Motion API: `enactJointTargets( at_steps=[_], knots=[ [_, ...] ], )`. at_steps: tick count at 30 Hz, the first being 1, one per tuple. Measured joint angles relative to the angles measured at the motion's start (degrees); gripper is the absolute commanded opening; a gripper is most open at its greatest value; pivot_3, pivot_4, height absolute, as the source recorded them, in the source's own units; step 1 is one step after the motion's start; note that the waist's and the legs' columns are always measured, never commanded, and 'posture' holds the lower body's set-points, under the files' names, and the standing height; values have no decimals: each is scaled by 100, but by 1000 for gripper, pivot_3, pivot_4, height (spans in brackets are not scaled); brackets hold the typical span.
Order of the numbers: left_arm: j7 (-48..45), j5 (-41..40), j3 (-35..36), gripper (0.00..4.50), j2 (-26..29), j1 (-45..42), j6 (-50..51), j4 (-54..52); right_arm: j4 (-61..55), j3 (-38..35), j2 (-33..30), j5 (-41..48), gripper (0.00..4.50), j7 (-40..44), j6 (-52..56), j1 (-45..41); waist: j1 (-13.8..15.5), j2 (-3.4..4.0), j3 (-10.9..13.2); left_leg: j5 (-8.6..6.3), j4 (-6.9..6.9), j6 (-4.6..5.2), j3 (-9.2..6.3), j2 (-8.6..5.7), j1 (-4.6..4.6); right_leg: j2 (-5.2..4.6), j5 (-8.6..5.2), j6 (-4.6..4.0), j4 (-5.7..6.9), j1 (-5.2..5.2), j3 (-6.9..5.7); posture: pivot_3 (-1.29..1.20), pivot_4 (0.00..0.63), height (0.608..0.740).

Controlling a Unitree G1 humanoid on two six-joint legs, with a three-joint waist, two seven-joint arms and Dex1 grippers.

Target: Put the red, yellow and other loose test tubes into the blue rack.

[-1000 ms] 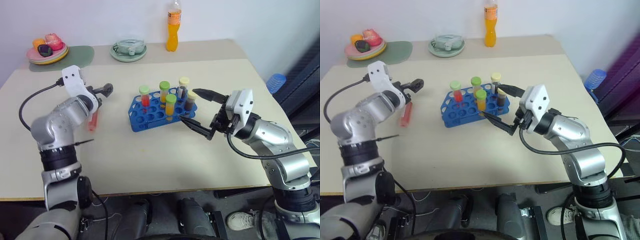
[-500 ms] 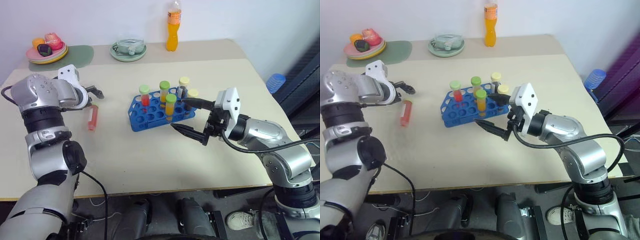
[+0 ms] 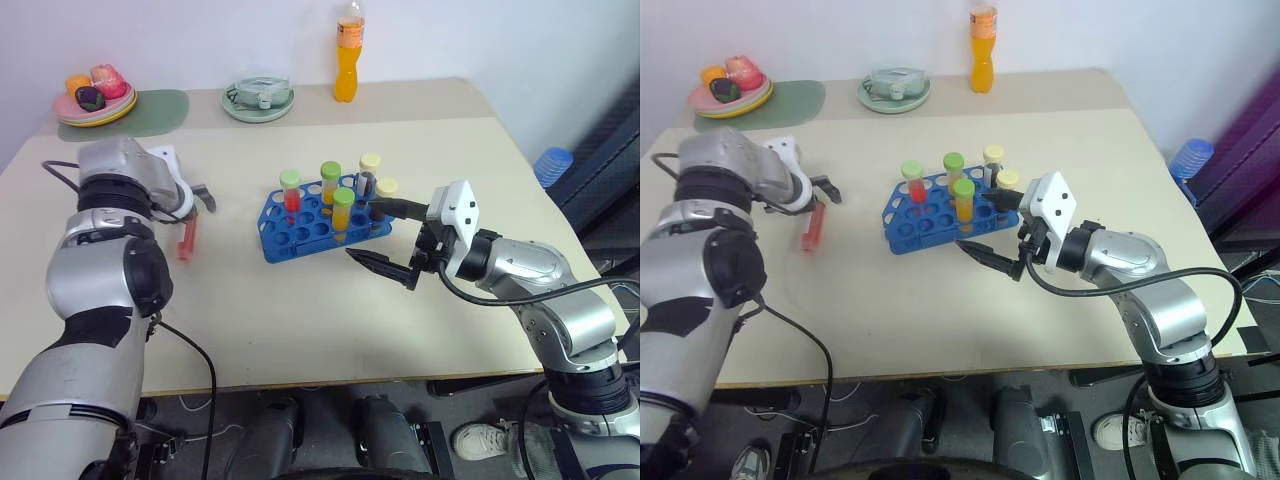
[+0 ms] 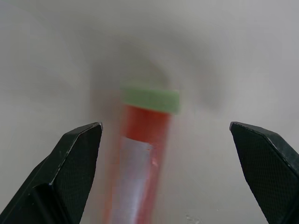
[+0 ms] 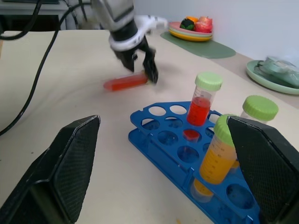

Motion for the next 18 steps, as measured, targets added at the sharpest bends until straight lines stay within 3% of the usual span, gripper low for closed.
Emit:
enactJointTargets(
  at_steps=[1, 4, 9, 10, 18],
  knots=[
    [-61, 45, -57, 4500, 0, -2, -16, 76, 0, -1, 0, -5, 4454, -18, 0, 8, -6, 0, 0, 0, 0, 0, 0, 1, 0, 0, 0, 0, 1, -1, 0, 0, 150, 740],
    [-213, 170, -176, 3638, 12, -3, -112, 199, -2, -1, 0, -24, 4500, -62, 0, 46, 11, -1, 0, 0, 1, 1, 0, 0, -1, 0, 0, 0, 1, -1, 0, 0, 150, 740],
    [-296, 315, -278, 1064, 59, -3, -206, 265, -3, -1, 10, -44, 4500, -152, 0, 58, 23, -1, 1, -1, 2, 1, 0, 0, -2, -1, 0, 0, 1, -1, 0, 0, 150, 740],
    [-297, 323, -271, 789, 64, -3, -206, 265, -3, -1, 14, -45, 4500, -159, 0, 58, 23, -1, 0, -1, 3, 1, 0, 0, -2, -1, 0, 0, 1, 0, 0, 0, 150, 740],
    [-622, 264, -156, 767, 334, 98, 101, 118, 4, 28, 25, -107, 4500, -158, -37, 44, -10, -1, 0, -1, 2, 2, 1, 1, -2, 1, 0, 0, 5, -3, 1, 0, 150, 740]
  ],
)
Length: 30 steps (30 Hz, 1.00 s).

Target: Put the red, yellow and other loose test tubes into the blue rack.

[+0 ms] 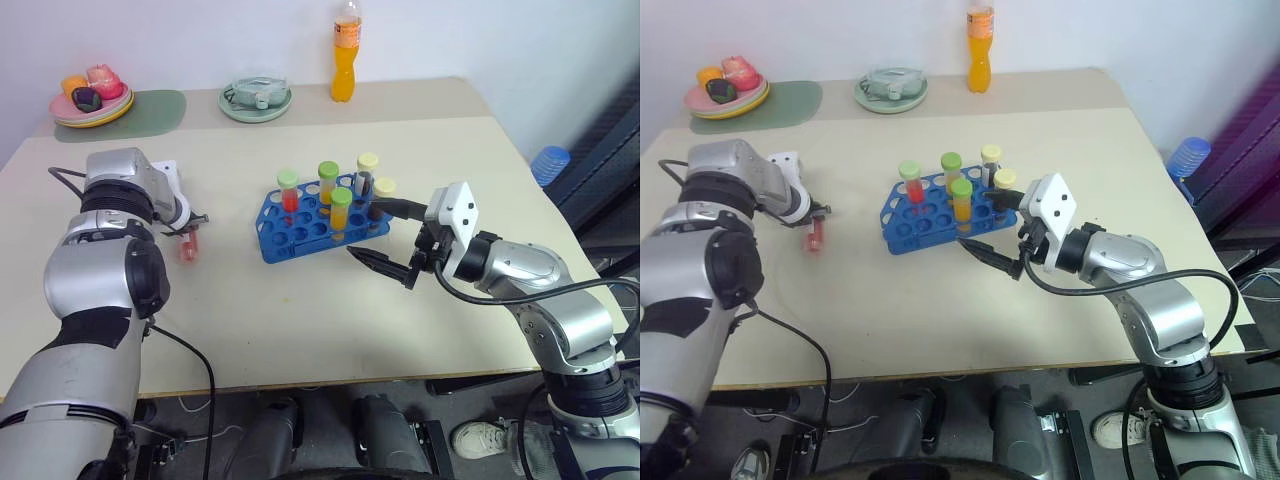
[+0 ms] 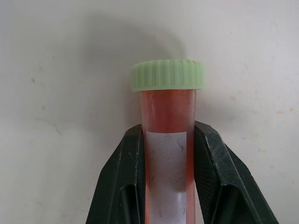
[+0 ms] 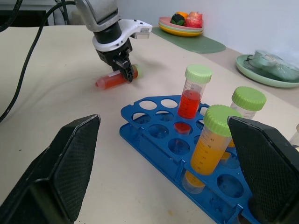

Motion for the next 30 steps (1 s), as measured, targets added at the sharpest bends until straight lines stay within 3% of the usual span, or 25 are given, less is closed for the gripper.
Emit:
enactJointTargets(
  at_steps=[3, 5, 7, 10, 15, 19, 23, 30],
  knots=[
    [-879, -113, -324, 767, 172, 519, 244, -861, 11, 18, 5, -21, 4500, 0, -15, -11, 0, 0, 0, 2, 0, -3, 1, 0, -1, -1, 0, 0, 2, 0, 1, 0, 150, 740],
    [-1723, -340, -661, 767, 362, 1397, 186, -2318, 18, 40, 14, -46, 4500, -1, -39, -24, -13, 3, -2, 2, -2, -4, 4, 2, -1, -4, 0, -2, 2, -2, 12, 0, 150, 740],
    [-2448, -713, -550, 767, 434, 2568, -479, -4094, 37, 19, 3, -53, 4500, 0, -52, 6, -1, 4, -2, 3, -3, -6, 6, 8, -5, -4, 0, -5, -5, -4, 16, 0, 150, 740],
    [-2750, -920, -429, 767, 460, 3699, -1149, -5955, 49, 34, 11, -57, 4500, 7, -63, 5, 35, 2, -1, 1, 7, -3, 6, 9, -10, -4, 2, -6, -8, -3, 15, 0, 150, 740],
    [-3291, -1017, -121, 767, 287, 5012, -3189, -7513, 83, 11, -2, -89, 4500, 29, -106, 65, 70, 7, -4, -17, 6, 26, 9, 9, -7, -6, 2, -7, -16, 2, 13, 0, 150, 740],
    [-3988, -1209, -227, 767, -82, 5729, -4567, -7862, 173, -11, -17, -176, 4500, 97, -233, 193, 85, 8, -4, -21, 7, 33, 10, 9, -6, -6, 2, -8, -18, 4, 10, 0, 150, 740],
    [-4121, -1299, -317, 767, -564, 5725, -5529, -7834, 205, -32, -19, -234, 4500, 101, -285, 253, 156, 8, -4, -29, 20, 46, 12, 9, -6, -5, 4, -9, -19, 10, 10, 0, 150, 740],
    [-4287, -995, -855, 767, -1268, 5197, -7066, -6662, 90, -256, -75, -295, 4500, -9, -284, 534, 178, 8, -5, -33, 30, 52, 13, 6, -6, -5, 4, -8, -21, 17, 6, 0, 150, 740]
  ],
)
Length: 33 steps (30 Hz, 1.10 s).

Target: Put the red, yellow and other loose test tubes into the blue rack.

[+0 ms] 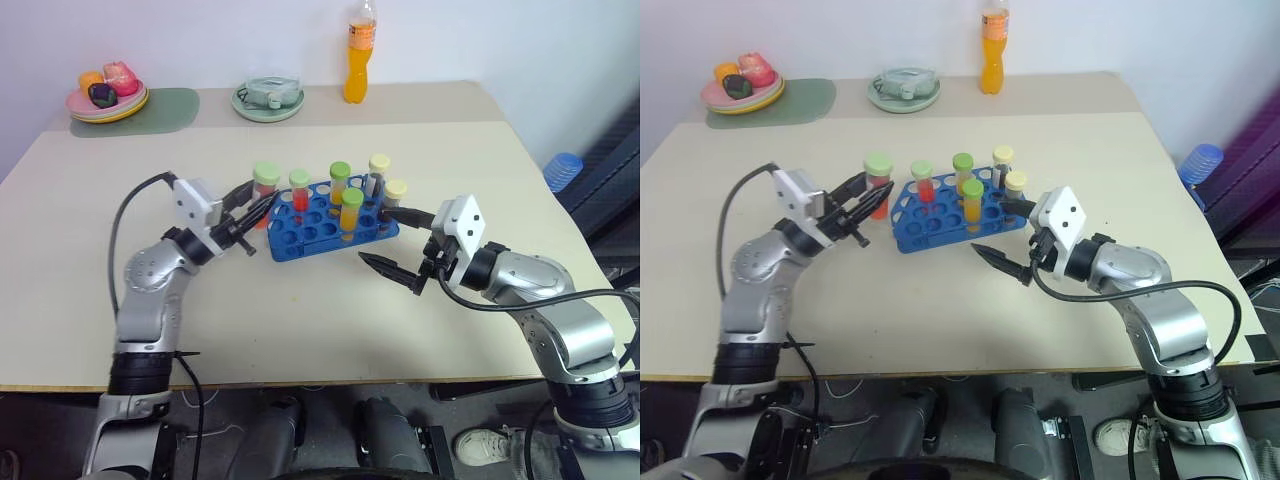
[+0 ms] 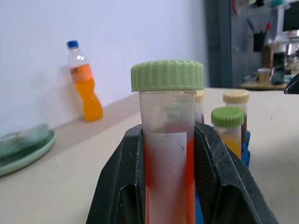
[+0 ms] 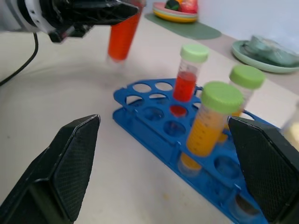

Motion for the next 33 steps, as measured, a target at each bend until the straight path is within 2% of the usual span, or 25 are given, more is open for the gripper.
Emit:
enactJointTargets(
  at_steps=[9, 17, 33],
  knots=[
    [-279, 107, -412, 767, -761, -395, -1104, 1446, -447, -403, -206, 45, 4500, -174, 154, 297, -3, 0, 0, -2, 8, 3, -1, 0, 0, 2, 0, 1, 1, 3, -2, 0, 150, 740],
    [-339, 214, -559, 767, -1100, -618, -1793, 2192, -689, -507, -340, 173, 4500, -263, 494, 292, -3, 2, -1, -2, 9, 4, -1, 1, 0, 2, 0, 1, 1, 5, -5, 0, 150, 740],
    [198, 333, -553, 767, -1254, -849, -2215, 2765, -771, -527, -449, 311, 4500, -316, 637, 222, -6, 3, -3, -3, 12, 5, -1, 0, 4, 4, 0, 2, 2, 12, -7, 0, 150, 740]
  ],
)
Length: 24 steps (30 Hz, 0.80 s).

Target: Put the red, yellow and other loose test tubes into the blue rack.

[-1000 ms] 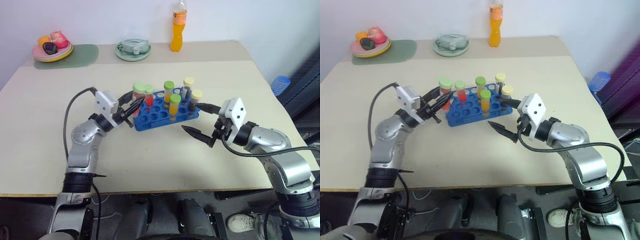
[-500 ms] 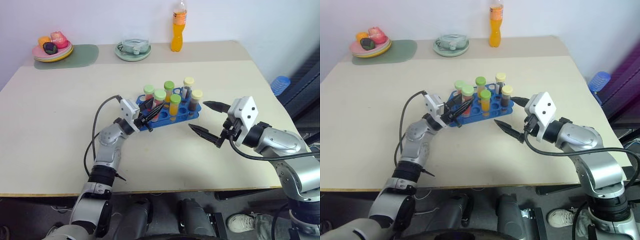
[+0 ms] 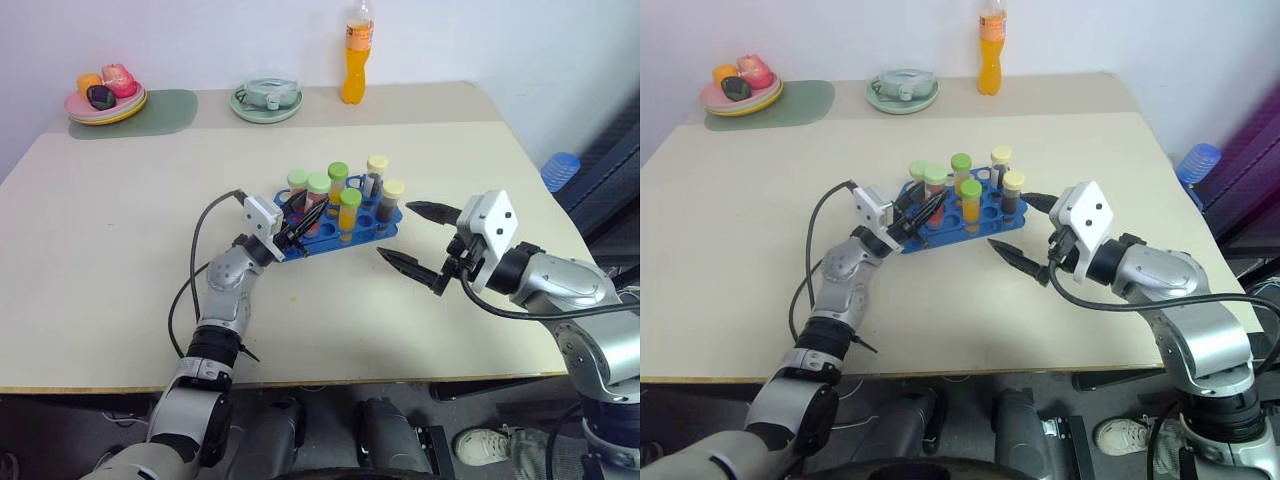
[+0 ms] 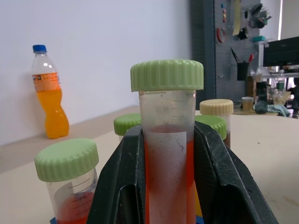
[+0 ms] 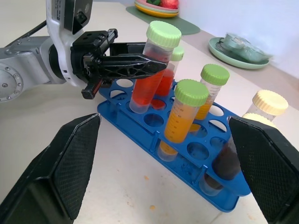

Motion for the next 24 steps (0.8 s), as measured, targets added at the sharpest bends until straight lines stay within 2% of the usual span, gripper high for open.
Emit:
enactJointTargets(
  at_steps=[15, 21, 24],
  knots=[
    [-197, -146, -58, 767, 101, 275, 286, -437, -7, -3, -54, 8, 4500, -10, 36, -2, -2, 1, -1, 0, -1, 0, 0, 0, 1, 0, 0, 0, 0, 0, 0, 0, 150, 740],
    [-198, -146, -27, 767, 100, 154, 19, -59, -7, -3, -53, 7, 4500, -22, 36, 2, -2, 3, -4, -1, -2, 1, 0, 0, 13, 0, 0, 0, -2, 14, 0, 0, 150, 740],
    [-196, -59, -12, 767, 124, 148, -42, 453, -13, -6, -53, 7, 4500, -26, 36, 23, -19, 5, -6, -2, -4, 3, 1, 1, 14, 1, -1, 1, -3, 13, 0, 0, 150, 740]
  ],
)
